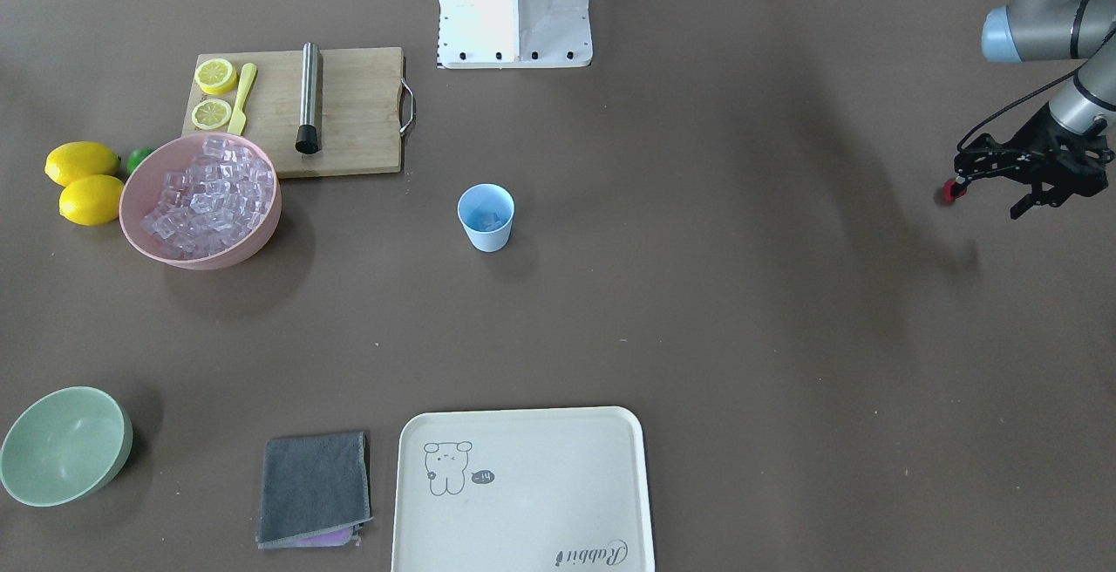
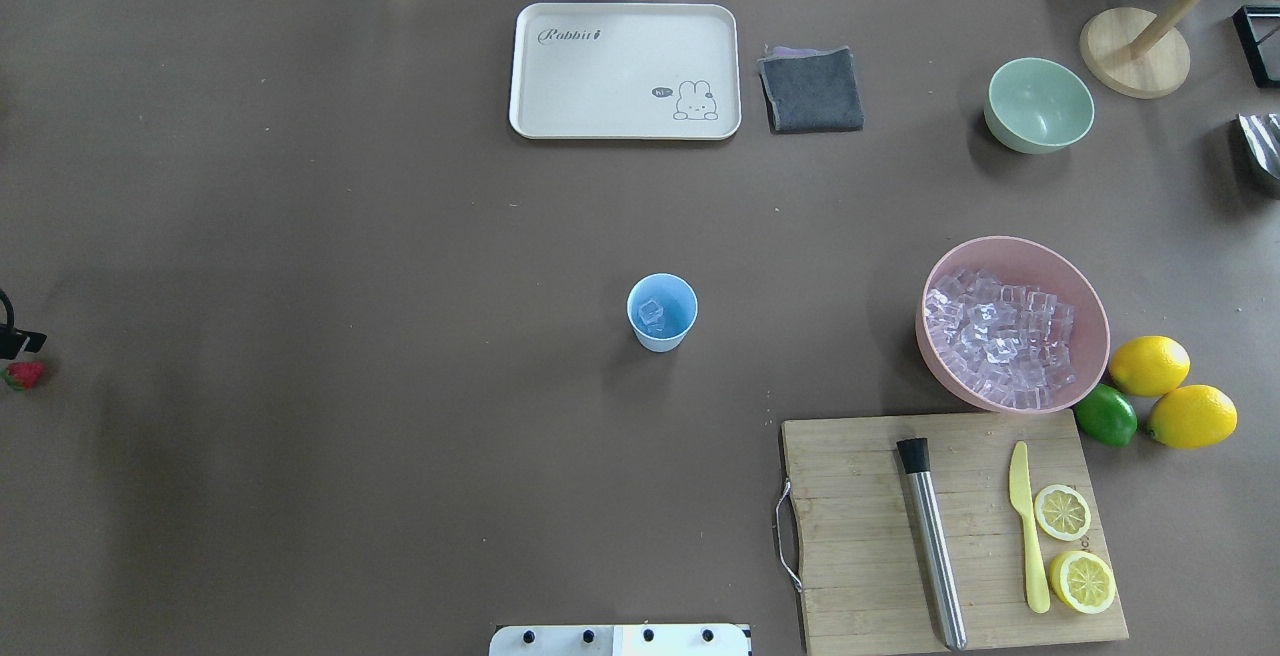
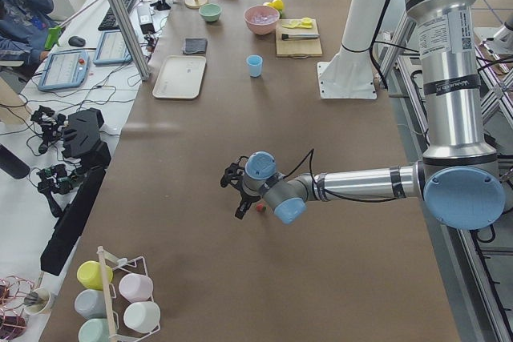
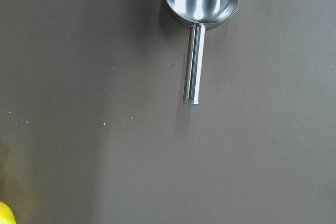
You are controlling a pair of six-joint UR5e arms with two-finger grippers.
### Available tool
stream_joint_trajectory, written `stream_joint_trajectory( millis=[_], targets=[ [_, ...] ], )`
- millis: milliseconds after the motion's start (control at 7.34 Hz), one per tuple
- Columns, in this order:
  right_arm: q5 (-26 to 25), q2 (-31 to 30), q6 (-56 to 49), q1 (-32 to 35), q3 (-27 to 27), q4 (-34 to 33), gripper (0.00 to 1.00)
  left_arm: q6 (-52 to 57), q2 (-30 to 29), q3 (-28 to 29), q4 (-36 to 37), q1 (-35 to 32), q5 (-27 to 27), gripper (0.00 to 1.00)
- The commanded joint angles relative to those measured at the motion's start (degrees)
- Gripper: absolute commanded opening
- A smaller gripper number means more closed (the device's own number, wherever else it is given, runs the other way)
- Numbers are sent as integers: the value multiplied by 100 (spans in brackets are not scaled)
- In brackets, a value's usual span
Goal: Put ice and strawberries in cup
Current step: 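Lower the left gripper onto the red strawberry and grasp it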
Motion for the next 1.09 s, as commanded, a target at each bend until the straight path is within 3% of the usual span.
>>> stream_joint_trajectory(
  millis=[0, 408, 545, 681, 953],
  targets=[
    [46, 0, 0, 0, -3, 1, 100, -19, 171, 5, -251, 166, 78, 99],
    [82, -26, 0, 0, -3, 10, 100, -28, 224, 22, -384, 350, 78, 93],
    [82, -35, 0, 0, -3, 19, 100, -72, 224, 57, -471, 464, 78, 86],
    [82, -35, 0, 0, 5, 19, 100, -55, 224, 92, -507, 482, 78, 70],
    [82, -35, 0, 0, -3, 19, 100, -19, 224, 101, -507, 482, 78, 57]
  ],
)
